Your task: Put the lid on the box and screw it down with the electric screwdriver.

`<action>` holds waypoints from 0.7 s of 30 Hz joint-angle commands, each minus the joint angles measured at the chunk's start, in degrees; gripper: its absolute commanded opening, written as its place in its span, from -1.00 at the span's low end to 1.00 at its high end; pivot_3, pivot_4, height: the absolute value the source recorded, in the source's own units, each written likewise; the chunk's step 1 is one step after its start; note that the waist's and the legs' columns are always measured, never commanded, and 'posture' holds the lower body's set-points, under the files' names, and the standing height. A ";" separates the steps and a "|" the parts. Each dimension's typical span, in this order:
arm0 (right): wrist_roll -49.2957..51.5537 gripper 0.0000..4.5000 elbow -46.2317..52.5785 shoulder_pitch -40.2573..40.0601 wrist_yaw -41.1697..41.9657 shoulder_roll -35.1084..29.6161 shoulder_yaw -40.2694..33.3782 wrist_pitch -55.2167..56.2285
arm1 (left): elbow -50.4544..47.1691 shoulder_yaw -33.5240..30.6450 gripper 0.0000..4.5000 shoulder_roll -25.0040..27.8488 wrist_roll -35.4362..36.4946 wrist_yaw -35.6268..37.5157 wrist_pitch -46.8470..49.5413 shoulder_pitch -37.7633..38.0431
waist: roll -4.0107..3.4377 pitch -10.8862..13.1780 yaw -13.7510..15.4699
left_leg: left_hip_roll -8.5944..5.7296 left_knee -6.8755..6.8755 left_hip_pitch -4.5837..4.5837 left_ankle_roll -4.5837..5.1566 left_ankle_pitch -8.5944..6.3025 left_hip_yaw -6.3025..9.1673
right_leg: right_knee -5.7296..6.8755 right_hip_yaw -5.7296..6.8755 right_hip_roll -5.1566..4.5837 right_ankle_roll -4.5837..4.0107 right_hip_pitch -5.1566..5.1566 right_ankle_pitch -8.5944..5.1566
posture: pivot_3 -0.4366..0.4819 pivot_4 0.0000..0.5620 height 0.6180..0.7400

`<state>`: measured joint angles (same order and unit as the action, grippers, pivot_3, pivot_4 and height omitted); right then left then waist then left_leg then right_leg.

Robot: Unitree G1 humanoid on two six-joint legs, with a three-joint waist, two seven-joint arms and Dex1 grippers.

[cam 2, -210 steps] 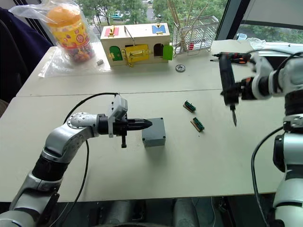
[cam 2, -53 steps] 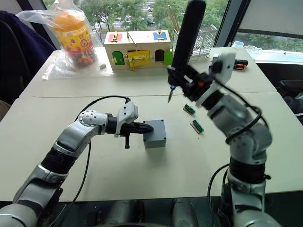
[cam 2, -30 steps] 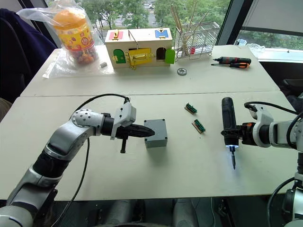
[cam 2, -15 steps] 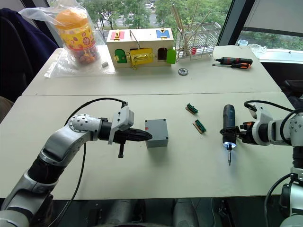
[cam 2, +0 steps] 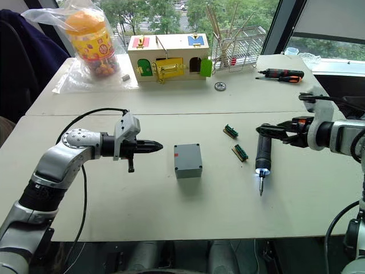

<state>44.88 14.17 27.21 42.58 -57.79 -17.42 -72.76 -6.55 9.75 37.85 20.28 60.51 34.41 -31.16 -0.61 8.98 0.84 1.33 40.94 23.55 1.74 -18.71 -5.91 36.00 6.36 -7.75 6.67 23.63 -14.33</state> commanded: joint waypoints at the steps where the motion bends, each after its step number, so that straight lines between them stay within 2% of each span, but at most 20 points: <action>1: 2.25 0.97 13.58 -6.22 5.26 -0.15 3.69 5.58 | -1.41 1.74 -1.00 0.80 -1.61 1.03 -1.72 0.82 | 0.07 0.04 -0.02 | -0.01 0.02 0.00 0.00 0.00 0.01 | -0.01 0.01 -0.01 0.01 -0.05 0.00 | -0.05 -0.47 0.53; 3: 1.66 0.97 16.56 -8.59 5.73 0.12 6.12 7.37 | -1.28 2.53 -1.00 0.43 -2.28 1.00 -2.10 1.03 | 0.11 0.07 -0.07 | -0.04 0.09 0.00 0.00 0.00 0.00 | -0.04 -0.01 -0.04 0.01 -0.08 0.01 | -0.05 -0.47 0.53; 5: -0.86 0.97 19.09 -11.08 5.40 1.55 11.87 10.25 | -0.37 3.83 -1.00 -1.53 -3.07 0.01 -2.43 0.63 | 0.15 0.09 -0.01 | -0.05 0.16 -0.01 0.00 0.00 0.01 | -0.05 -0.01 -0.07 0.01 -0.08 0.01 | -0.05 -0.47 0.53; 7: -4.26 0.97 18.56 -12.26 4.41 3.98 17.08 13.88 | 0.90 6.03 -1.00 -3.19 -4.76 -0.10 -3.80 0.29 | 0.18 0.09 -0.03 | -0.05 0.17 -0.03 0.00 0.00 0.05 | -0.03 0.01 -0.06 0.01 -0.10 0.01 | -0.05 -0.47 0.53; 13: -8.48 0.97 15.03 -10.43 3.71 9.63 24.72 17.42 | 7.85 9.48 -1.00 -6.55 -9.06 0.93 -9.27 -2.95 | 0.19 0.11 -0.01 | -0.04 0.15 -0.03 0.00 0.00 0.00 | -0.01 0.00 -0.02 0.01 -0.06 0.01 | -0.05 -0.47 0.53; 16: -8.03 0.97 14.62 -9.72 3.56 12.24 26.18 16.92 | 11.49 10.54 -1.00 -8.63 -10.38 1.83 -11.89 -5.52 | 0.20 0.11 0.04 | -0.04 0.16 -0.03 0.00 0.00 0.03 | -0.01 0.02 -0.03 0.01 -0.08 0.01 | -0.05 -0.47 0.53; 21: -4.21 0.97 17.16 -9.54 3.63 14.49 24.29 13.45 | 18.35 10.37 -1.00 -12.78 -12.53 0.87 -16.88 -9.06 | 0.20 0.11 0.07 | -0.05 0.16 -0.03 0.01 0.00 0.02 | 0.03 0.02 -0.02 0.01 -0.09 0.01 | -0.05 -0.47 0.53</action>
<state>38.05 28.18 16.74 45.52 -43.71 8.36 -58.88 11.43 19.99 26.32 8.14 61.63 20.10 -38.92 -0.42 9.09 0.91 1.27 41.10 23.52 1.75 -18.71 -5.88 36.03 6.38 -7.78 6.68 23.54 -14.32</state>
